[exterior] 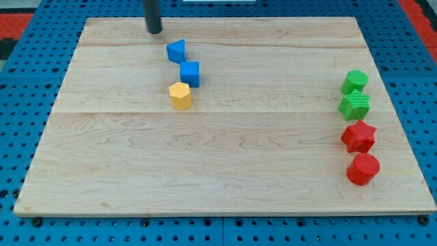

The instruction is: Move the blue triangle slightly right

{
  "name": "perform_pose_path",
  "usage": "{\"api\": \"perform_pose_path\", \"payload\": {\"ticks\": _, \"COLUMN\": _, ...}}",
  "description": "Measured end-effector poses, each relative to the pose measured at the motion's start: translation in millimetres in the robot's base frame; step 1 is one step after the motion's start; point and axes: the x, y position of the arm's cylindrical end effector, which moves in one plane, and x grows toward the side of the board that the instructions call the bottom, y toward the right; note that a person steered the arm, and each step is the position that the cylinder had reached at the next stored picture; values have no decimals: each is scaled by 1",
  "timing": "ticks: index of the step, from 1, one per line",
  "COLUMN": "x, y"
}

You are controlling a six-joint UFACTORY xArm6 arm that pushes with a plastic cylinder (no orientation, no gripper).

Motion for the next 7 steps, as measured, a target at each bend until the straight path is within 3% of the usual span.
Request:
{"api": "perform_pose_path", "payload": {"ticks": 1, "x": 1, "y": -27}}
{"api": "perform_pose_path", "payload": {"ticks": 2, "x": 25, "y": -11}}
{"api": "perform_pose_path", "payload": {"ticks": 7, "x": 26, "y": 33}}
